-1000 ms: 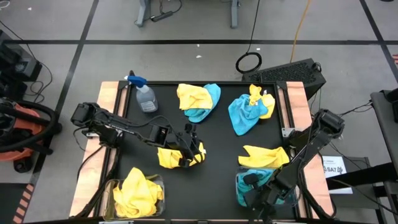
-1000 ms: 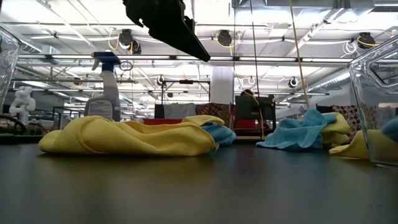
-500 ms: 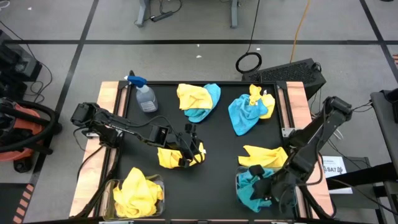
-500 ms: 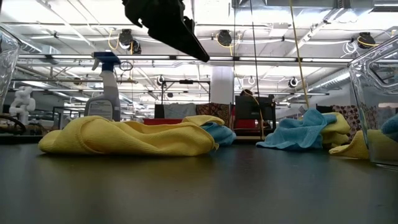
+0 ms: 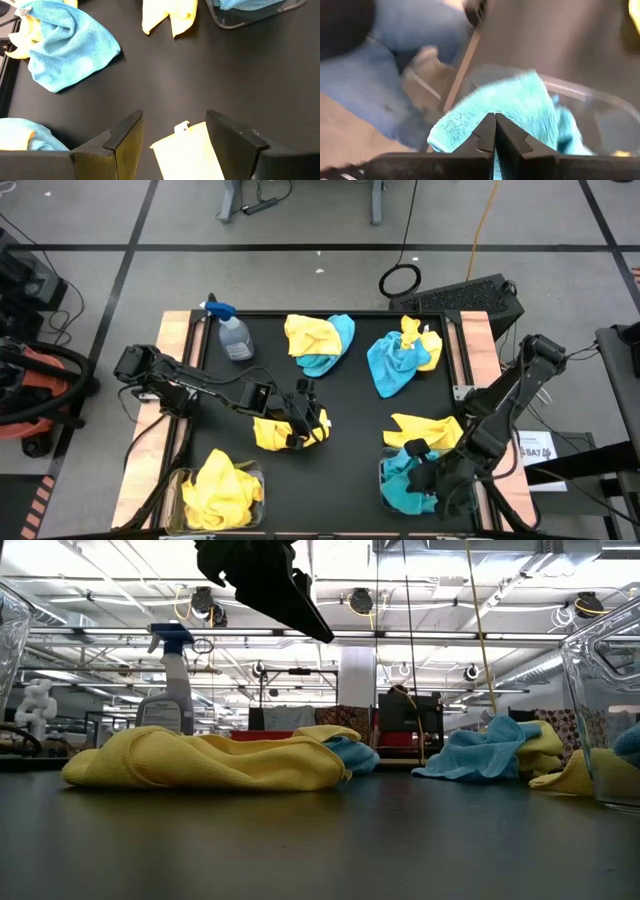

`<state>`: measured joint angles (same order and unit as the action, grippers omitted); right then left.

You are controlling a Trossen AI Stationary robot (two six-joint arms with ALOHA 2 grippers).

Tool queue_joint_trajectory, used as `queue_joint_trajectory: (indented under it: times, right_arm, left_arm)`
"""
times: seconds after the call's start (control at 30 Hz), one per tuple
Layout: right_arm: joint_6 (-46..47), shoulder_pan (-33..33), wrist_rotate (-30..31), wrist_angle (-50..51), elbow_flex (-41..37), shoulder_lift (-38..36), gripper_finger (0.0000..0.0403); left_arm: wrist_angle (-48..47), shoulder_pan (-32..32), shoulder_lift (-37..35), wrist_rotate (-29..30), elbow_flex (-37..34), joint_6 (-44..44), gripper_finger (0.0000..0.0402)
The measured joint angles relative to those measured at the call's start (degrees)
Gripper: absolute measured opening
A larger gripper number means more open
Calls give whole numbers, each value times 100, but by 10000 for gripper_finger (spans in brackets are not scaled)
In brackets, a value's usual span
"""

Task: Sort microfiber towel by color & place in baskets
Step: Put the blue towel into the right transparent bin, then put the yellow towel into the left transparent bin

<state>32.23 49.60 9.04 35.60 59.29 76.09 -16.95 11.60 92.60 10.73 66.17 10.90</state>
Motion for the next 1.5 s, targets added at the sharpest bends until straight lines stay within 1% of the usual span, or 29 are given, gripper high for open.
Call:
queue_joint_trajectory:
  times: [0.1, 0.2, 0.33, 0.4, 0.53, 0.67, 0.8, 0.97, 1.27, 1.5]
  right_arm:
    - [229, -4, -2, 379, -2, 231, 5]
    - [328, -4, 6, 481, -2, 427, 24]
    - [444, -7, 316, 559, -2, 718, 77]
    - [472, -8, 328, 661, -2, 911, 108]
    - [605, -35, 302, 810, -2, 1307, 161]
    - [675, -100, -16, 832, -2, 1461, 191]
    - [837, -166, -177, 832, 12, 1331, 201]
    - [786, -160, -186, 960, 373, 1135, 200]
    - [622, -149, 120, 2053, 1433, 1115, 199]
    - [592, -149, 258, 2598, 1910, 1113, 199]
  left_arm:
    - [-9, 0, 0, 1, 0, -1, 222]
    - [-11, 0, 0, 2, 0, -1, 222]
    - [-11, 0, 0, 2, 0, -1, 222]
    - [-11, 0, 0, 2, 0, -8, 222]
    - [-11, 0, 0, 2, 0, -131, 222]
    - [-62, 0, 0, 2, -1, -154, 222]
    - [-95, 0, 0, 2, -2, -158, 222]
    - [-158, 0, 0, 2, -2, -160, 222]
    - [-440, 4, -2, 2, -2, -304, 222]
    - [-1213, 9, -2, 2, -2, -570, 222]
